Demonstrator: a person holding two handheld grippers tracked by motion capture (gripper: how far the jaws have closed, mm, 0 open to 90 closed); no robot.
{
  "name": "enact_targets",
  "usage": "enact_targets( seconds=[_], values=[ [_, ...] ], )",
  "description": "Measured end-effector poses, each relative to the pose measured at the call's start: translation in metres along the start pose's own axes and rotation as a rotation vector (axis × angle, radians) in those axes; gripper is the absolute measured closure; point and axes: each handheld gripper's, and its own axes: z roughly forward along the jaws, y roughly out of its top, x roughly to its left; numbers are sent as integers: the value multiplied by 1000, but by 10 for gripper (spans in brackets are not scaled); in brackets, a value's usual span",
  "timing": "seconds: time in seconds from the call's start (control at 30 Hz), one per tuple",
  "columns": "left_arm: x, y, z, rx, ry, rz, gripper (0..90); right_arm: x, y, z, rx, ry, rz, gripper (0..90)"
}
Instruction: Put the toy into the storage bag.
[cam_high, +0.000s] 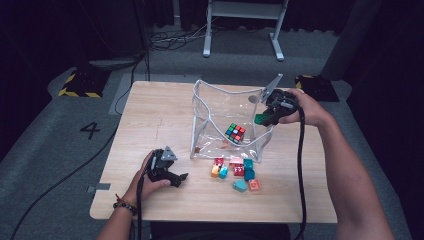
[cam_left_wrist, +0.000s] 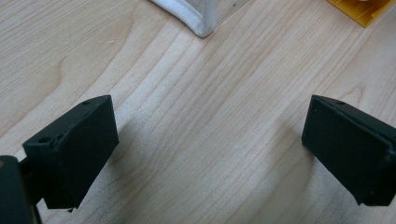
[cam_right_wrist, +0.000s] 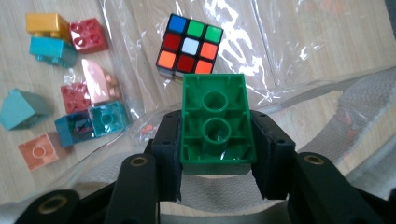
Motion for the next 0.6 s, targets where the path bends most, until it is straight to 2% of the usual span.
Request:
enact_targets(
  seconds=[0.1, 0.13, 0.23, 0.3, 0.33, 0.47, 0.5, 0.53, 0.6],
  values=[
    [0, 0, 0, 2, -1, -1, 37, 2, 0, 0, 17, -7, -8, 591],
    [0, 0, 0, 2, -1, 0, 37, 1, 2, 0, 5, -22, -42, 590],
    [0, 0, 0, 0, 0, 0, 37, 5, 4, -4, -1, -39, -37, 579],
    [0, 0, 0, 0, 0, 0, 37, 6, 4, -7, -44, -43, -46, 549],
    [0, 0, 0, 0, 0, 1, 37, 7, 2, -9, -60, -49, -30, 542],
    [0, 0, 0, 1, 0, 0, 35, 6, -3, -13, -157, -77, -27, 500],
    [0, 0, 0, 0, 0, 0, 35, 7, -6, -15, -202, -85, -4, 498],
    [0, 0, 0, 0, 3, 2, 35, 9, -7, -17, -212, -93, 9, 495],
    [0, 0, 0, 1, 2, 1, 35, 12, -12, -19, -287, -103, 20, 476]
  ],
)
